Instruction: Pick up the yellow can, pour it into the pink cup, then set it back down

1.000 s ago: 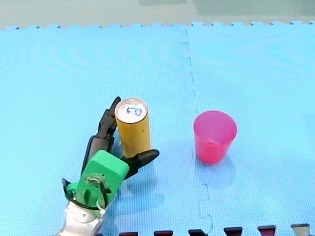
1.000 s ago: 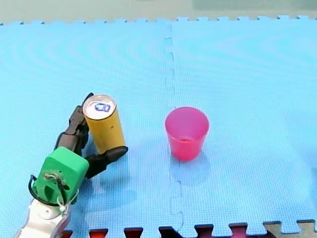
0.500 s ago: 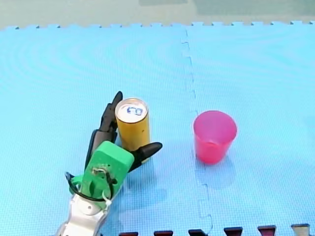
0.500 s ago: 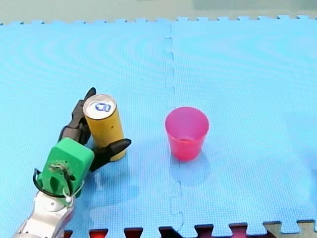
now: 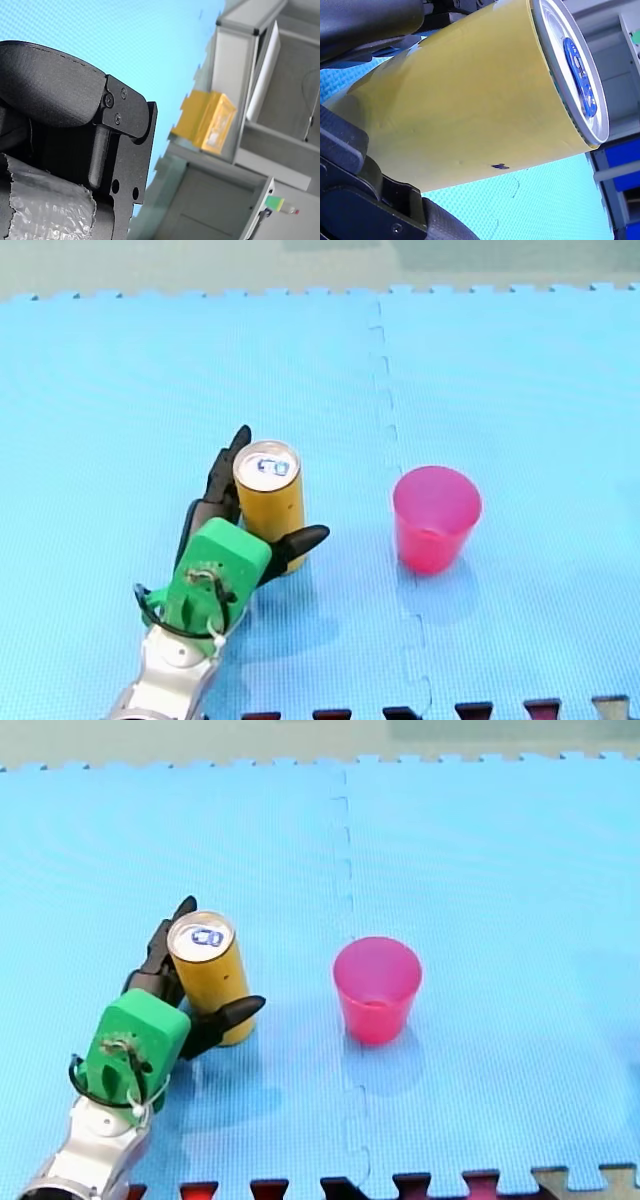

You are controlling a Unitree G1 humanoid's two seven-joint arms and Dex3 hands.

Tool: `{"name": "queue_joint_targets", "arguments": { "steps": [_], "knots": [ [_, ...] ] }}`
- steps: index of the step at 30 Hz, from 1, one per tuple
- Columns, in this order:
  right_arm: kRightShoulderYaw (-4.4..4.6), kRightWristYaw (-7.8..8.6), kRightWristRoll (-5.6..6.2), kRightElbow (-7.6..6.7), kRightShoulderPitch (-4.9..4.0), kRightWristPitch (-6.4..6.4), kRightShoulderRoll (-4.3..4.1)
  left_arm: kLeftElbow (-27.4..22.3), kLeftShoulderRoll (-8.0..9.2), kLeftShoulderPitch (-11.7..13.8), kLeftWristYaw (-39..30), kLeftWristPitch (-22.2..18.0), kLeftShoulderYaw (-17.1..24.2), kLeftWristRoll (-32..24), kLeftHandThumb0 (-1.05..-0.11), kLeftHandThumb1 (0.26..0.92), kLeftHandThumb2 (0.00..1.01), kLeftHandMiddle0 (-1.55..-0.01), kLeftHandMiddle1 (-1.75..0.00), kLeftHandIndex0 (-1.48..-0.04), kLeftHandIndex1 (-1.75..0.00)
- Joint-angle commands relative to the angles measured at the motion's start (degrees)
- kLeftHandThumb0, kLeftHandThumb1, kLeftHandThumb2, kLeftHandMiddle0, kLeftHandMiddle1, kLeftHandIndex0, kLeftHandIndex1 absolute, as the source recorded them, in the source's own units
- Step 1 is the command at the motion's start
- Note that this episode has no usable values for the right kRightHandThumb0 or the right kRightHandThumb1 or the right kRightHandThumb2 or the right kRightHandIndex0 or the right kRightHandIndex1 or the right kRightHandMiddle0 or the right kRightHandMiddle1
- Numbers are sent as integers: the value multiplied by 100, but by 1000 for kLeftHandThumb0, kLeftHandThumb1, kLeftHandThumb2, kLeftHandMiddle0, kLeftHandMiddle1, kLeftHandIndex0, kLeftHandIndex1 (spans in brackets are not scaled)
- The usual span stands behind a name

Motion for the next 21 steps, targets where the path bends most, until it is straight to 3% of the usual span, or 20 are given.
{"name": "queue_joint_targets", "arguments": {
  "steps": [1, 5, 7, 9, 11, 15, 18, 21],
  "knots": [
    [-18, 15, 32, -16, 19, -40, -8, 84, 18, -71, -22, -64, 25, -33, -1028, 759, 8, -246, -3, -145, -2],
    [-18, 35, 34, -19, 46, -71, -12, 180, 29, -140, -31, -106, 34, -16, -1027, 757, 3, -285, -22, -154, -6],
    [-19, 39, 33, -13, 60, -83, -13, 204, 20, -165, 20, -121, 50, -14, -924, 751, 3, -378, -51, -181, -13],
    [-21, 38, 32, -2, 72, -93, -9, 185, -69, -193, 260, -103, 123, -41, -701, 763, 5, -564, -62, -342, -38],
    [-29, 44, 39, 7, 76, -95, -7, 149, -183, -226, 554, -13, 202, -76, -588, 779, 4, -711, -50, -538, -44],
    [-47, 62, 51, 21, 70, -81, -3, 104, -252, -245, 904, 92, 217, -47, -572, 802, 6, -850, -51, -721, -48],
    [-54, 62, 51, 24, 70, -85, 12, 85, -277, -224, 961, 42, 246, -88, -580, 821, 9, -953, -63, -781, -37],
    [-63, 65, 57, 29, 71, -81, 24, 9, -344, -156, 971, -91, 336, -217, -408, 838, 4, -1132, -73, -986, -53]
  ]
}}
